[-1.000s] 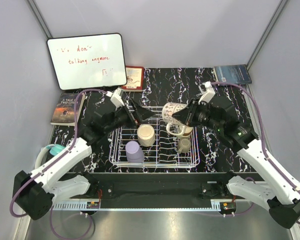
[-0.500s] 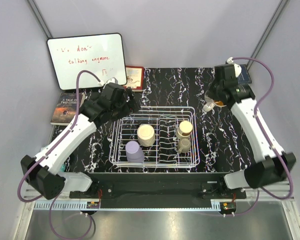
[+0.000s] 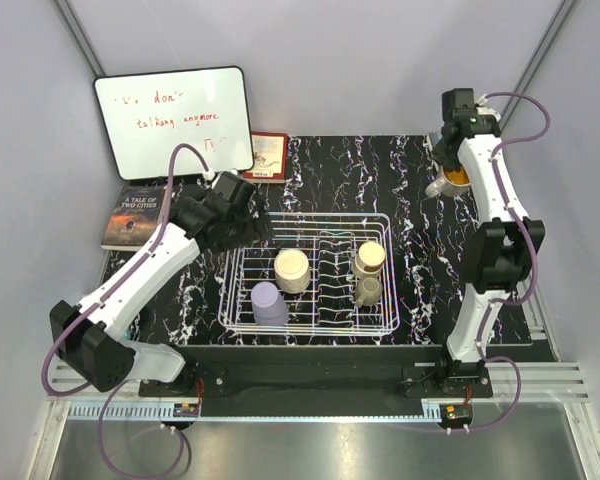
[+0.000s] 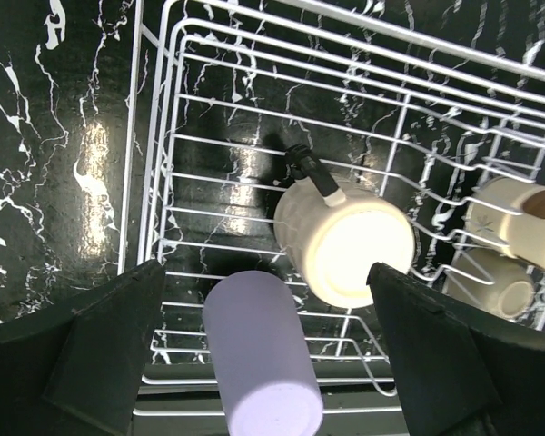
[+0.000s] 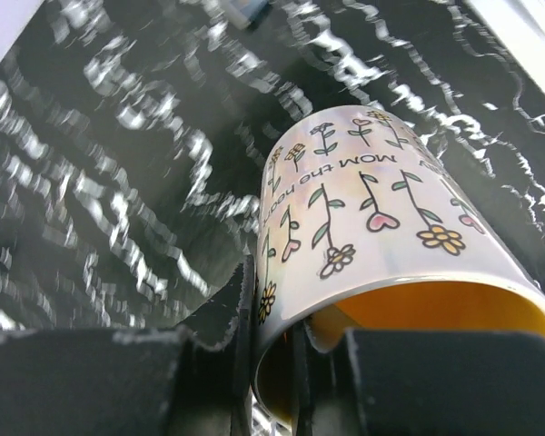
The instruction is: Unload the cups from the dish rack
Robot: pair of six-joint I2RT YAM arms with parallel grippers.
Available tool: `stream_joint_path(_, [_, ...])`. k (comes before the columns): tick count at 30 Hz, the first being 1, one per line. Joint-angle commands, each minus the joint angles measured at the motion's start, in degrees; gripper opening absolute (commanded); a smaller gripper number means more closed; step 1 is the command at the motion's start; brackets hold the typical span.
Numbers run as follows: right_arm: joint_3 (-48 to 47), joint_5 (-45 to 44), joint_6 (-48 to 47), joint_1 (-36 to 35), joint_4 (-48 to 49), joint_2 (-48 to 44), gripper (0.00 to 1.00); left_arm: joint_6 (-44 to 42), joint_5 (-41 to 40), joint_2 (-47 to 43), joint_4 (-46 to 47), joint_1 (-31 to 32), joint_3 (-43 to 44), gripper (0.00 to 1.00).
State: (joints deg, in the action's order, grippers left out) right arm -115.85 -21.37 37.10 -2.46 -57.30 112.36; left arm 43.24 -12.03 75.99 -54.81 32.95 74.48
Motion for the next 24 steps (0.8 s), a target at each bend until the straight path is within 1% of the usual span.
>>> stream_joint_path(1, [-6.93, 0.0, 4.02, 6.05, -3.87, 3.65, 0.0, -2.81, 0.43, 1.8, -0.3, -0.52, -0.65, 0.99])
stream_joint_path(2, [-7.19, 1.66, 4.55, 7.63, -3.96, 5.14, 0.0, -2.99, 0.43, 2.23, -0.3, -0.52, -0.65, 0.99])
stream_joint_path(4, [-7.46, 1.85, 4.73, 8.26, -3.96, 6.29, 0.0, -3.17, 0.43, 2.76, 0.05, -0.52, -0.74, 0.99])
stream_joint_path(10, [-10.88, -0.08, 2.1, 9.14, -3.7, 12.78, 0.0, -2.99, 1.04, 3.9, 0.93, -0.6, -1.88, 0.99])
stream_joint_path(16, [-17.03, -1.66, -0.36, 9.93, -3.43, 18.5, 0.0, -2.2, 2.01, 4.08, 1.9, -0.52, -3.72, 0.99])
stream_joint_path(24, [-16.51, 1.33, 0.6, 13.0, -3.7, 21.85, 0.0, -2.02, 2.36, 4.26, 1.9, -0.52, -3.73, 0.99])
